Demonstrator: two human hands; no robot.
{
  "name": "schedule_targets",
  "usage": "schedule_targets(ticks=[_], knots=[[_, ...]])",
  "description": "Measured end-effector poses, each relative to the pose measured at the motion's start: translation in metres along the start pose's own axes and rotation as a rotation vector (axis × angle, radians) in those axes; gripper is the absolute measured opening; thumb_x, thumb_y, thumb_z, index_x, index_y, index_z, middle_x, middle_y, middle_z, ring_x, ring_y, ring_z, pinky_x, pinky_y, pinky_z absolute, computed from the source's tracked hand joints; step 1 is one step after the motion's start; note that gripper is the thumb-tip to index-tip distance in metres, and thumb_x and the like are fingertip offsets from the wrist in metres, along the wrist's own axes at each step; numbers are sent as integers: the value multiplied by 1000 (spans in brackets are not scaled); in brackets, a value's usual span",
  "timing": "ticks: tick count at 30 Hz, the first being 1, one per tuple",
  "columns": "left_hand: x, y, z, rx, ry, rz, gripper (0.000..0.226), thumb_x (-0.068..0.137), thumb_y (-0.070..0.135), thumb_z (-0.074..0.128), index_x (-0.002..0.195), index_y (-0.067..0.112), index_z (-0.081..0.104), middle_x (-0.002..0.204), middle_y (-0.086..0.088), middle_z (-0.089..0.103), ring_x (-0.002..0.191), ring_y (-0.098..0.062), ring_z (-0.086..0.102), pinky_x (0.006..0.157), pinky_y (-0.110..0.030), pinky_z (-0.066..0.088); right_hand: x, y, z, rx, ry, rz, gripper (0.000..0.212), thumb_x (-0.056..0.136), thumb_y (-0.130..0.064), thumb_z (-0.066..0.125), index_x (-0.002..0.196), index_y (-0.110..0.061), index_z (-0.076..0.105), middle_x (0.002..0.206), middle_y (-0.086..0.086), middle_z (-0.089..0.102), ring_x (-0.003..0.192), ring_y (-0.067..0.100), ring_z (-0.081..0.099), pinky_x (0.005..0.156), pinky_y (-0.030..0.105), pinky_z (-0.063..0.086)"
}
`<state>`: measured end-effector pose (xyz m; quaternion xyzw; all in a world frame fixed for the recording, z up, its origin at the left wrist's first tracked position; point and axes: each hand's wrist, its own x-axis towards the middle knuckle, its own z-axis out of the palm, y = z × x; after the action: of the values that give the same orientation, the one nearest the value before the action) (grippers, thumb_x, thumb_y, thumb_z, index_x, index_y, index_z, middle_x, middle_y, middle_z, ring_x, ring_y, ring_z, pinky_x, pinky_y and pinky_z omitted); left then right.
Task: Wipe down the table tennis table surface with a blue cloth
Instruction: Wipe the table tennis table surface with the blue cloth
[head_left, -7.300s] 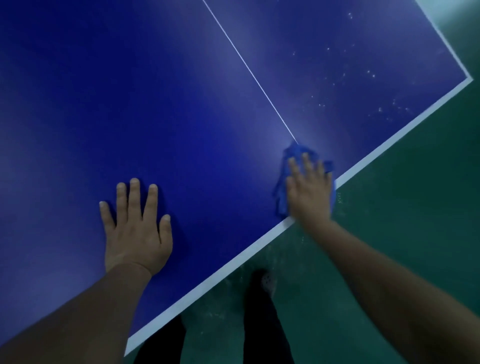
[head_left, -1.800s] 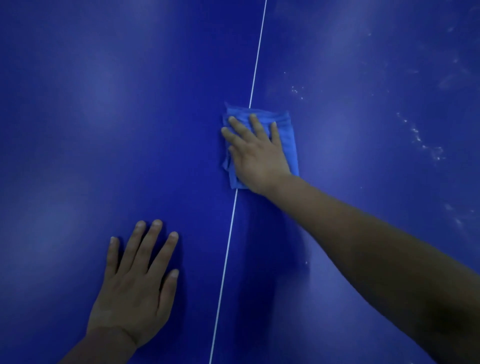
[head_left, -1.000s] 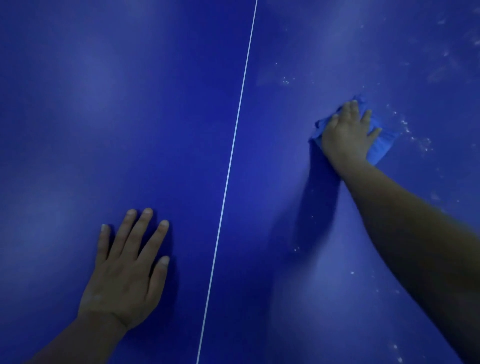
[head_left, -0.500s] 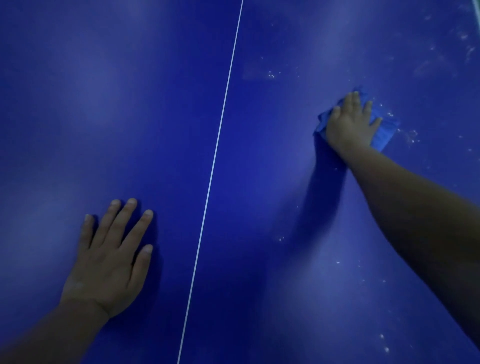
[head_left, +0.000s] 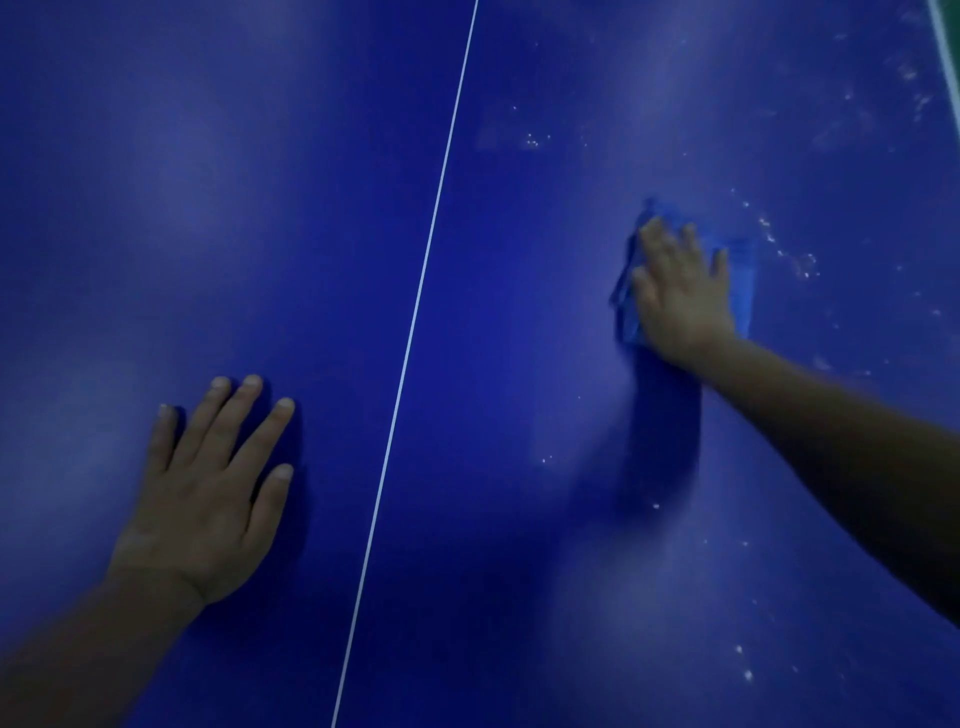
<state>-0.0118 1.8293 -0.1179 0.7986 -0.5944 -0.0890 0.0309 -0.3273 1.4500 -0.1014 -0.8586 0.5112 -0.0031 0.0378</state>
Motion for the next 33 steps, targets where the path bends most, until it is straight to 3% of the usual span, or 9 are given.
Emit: schedule_targets(ticks=[4,6,12,14,18,22,24,30,33], knots=[[-1,1,0,-8,11,-10,64,103,45,18,152,11,39,162,-12,28,153,-31,16,119,-62,12,-140,-50,15,-110,-69,-880,56,101,-39,37,153,-19,36,159,2,38,148,40,28,115,69,17],[-1,1,0,-16,13,-11,63,102,45,20,152,11,40,162,-13,28,153,-30,16,120,-61,11,-138,-34,13,-138,-123,-1064,53,103,-41,36,153,-23,36,160,-2,34,150,36,26,118,65,13],[-1,2,0,-13,22,-21,64,101,44,21,153,12,37,163,-12,27,153,-31,15,121,-60,9,12,0,-3,3,-63,-17,62,101,-47,18,159,-26,19,166,-5,20,154,31,10,117,67,6],[-1,3,0,-6,23,-18,64,101,44,21,154,12,37,163,-12,26,153,-31,16,121,-59,9,23,-30,-5,62,-56,100,57,105,-40,21,160,-24,17,167,-9,14,154,29,3,119,66,1],[-1,3,0,-5,37,-20,63,101,44,21,154,13,35,163,-12,26,153,-31,16,122,-58,8,-63,-116,16,-64,-47,-596,62,99,-42,21,155,-22,35,161,0,35,150,39,22,115,71,12],[0,2,0,-6,42,-6,63,100,44,23,154,12,36,163,-13,27,152,-34,18,120,-59,9,-157,-92,14,-79,-150,-1326,49,106,-39,37,153,-25,40,160,-7,36,152,33,20,118,67,11],[-1,2,0,-5,43,-11,63,100,44,23,154,13,36,163,-13,26,153,-33,16,121,-58,8,-117,-70,14,-144,-87,-1195,51,105,-39,35,154,-26,38,159,-3,37,150,35,26,117,66,14],[-1,4,-1,14,32,-23,64,100,44,22,155,14,33,164,-11,23,154,-30,13,122,-57,6,3,-82,-5,43,-53,-19,57,105,-41,26,159,-25,19,166,-7,17,154,29,8,119,64,4],[-1,4,-1,11,32,-25,64,100,44,21,156,15,32,165,-11,23,153,-30,13,122,-57,6,-29,-147,8,-15,-68,-252,57,105,-39,25,160,-26,18,167,-7,16,154,31,8,118,66,5]])
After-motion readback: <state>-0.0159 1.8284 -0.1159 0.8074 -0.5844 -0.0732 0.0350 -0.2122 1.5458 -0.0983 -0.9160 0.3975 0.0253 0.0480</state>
